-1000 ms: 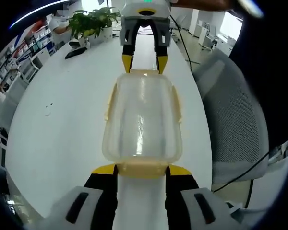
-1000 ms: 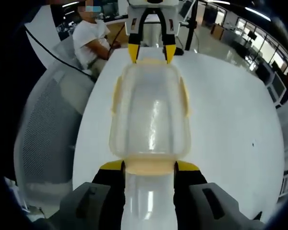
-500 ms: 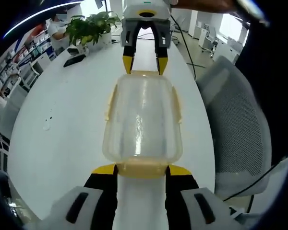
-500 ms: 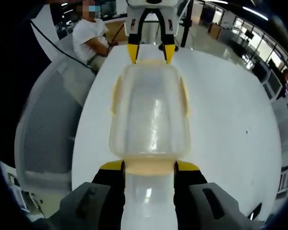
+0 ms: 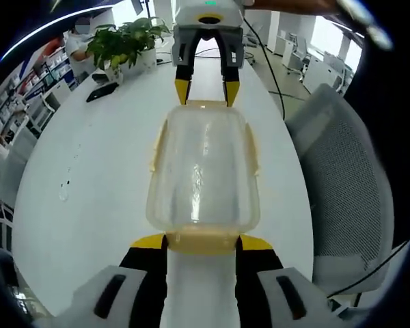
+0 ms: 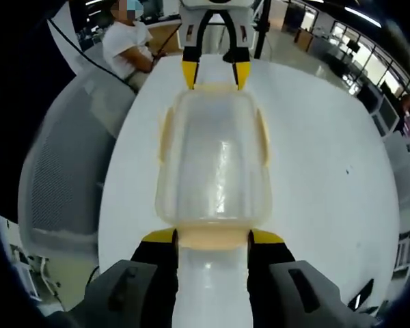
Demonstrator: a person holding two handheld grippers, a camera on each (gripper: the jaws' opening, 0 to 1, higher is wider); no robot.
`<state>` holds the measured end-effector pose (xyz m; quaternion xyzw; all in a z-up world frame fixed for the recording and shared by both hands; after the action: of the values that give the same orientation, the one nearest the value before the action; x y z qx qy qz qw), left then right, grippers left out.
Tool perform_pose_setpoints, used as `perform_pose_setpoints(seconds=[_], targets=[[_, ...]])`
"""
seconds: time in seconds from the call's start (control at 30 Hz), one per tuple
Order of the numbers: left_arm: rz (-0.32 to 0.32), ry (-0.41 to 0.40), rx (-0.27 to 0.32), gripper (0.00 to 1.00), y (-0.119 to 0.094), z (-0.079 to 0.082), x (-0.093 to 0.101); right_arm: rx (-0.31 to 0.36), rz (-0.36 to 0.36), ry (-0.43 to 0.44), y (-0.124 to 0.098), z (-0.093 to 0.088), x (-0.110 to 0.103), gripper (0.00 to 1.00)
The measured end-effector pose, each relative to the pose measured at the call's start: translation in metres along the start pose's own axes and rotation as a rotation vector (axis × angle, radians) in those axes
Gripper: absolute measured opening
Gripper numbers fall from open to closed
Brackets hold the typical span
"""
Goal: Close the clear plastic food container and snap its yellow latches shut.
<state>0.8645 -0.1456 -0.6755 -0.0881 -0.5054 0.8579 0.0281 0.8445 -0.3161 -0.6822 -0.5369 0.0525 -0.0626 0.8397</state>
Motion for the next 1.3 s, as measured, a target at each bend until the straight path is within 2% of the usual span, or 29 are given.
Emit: perform_pose_setpoints(seconds=[0.5, 0.87, 1.3], targets=[[-0.001, 0.005, 0.015, 0.32, 0.027, 0.023, -0.005, -0.035, -0.007, 0.005, -0.003, -0.033, 0.009, 0.36], [-0.009, 0.000, 0.023, 0.33, 0.047, 0.035, -0.010, -0.068, -0.002, 0.005, 0.000, -0.056, 0.017, 0.36], [-0.014, 0.002, 0.024, 0.33, 0.063, 0.043, -0.013, -0.109, -0.004, 0.001, 0.004, -0.074, 0.024, 0.37]])
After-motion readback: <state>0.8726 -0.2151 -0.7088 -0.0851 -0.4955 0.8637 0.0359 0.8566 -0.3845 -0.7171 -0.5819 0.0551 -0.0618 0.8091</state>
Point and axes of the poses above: the point that each gripper's makers call its tool centre point, and the gripper's own axes: y roughly forward along the fingers, x roughly to its right, z roughly out of its top, the point moved 1 cm from there along -y, roughly backward along the fingers, and after that the axes turned 8 degrees about y, right-handed, at the moved point
